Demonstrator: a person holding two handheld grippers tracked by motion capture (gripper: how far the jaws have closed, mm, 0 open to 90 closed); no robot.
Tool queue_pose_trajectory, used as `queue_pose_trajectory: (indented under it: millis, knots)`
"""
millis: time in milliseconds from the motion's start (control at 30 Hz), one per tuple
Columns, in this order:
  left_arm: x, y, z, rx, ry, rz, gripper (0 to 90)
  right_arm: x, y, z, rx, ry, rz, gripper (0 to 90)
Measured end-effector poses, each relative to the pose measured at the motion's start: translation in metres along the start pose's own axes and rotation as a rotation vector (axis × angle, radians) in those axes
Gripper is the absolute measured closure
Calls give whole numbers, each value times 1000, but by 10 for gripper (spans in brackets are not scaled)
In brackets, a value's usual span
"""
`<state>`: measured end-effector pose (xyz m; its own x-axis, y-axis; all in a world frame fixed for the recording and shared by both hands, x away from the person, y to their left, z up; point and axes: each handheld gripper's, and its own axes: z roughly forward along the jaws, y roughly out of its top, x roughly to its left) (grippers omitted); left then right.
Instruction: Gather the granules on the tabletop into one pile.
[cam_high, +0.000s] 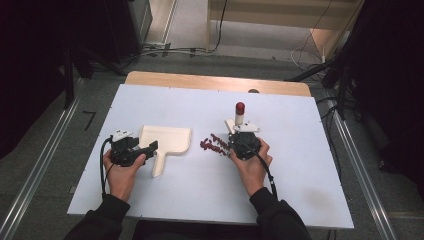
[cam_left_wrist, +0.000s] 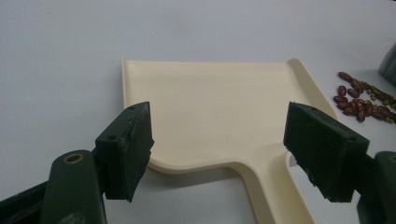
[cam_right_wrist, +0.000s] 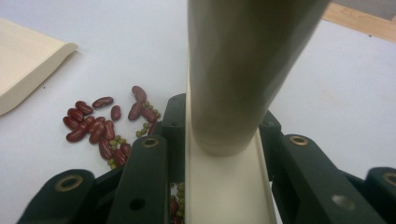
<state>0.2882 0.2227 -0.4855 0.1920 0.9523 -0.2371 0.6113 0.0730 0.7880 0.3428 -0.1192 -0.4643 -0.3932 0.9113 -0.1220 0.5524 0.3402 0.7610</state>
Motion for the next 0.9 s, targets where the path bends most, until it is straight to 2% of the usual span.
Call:
queue_pose_trajectory:
  millis: [200, 533, 700, 900]
  knots:
    - [1, 0, 0, 0, 0, -2, 247, 6, 2, 4, 0, 2, -14, 643]
    - [0, 0, 0, -1, 1, -3, 247, 17, 5, 7, -13, 13, -64, 643]
    - [1, 0, 0, -2, 3, -3, 248, 22, 8, 10, -26, 58, -95, 643]
    - [1, 0, 0, 0, 1, -2, 250, 22, 9, 14, -39, 101, -114, 643]
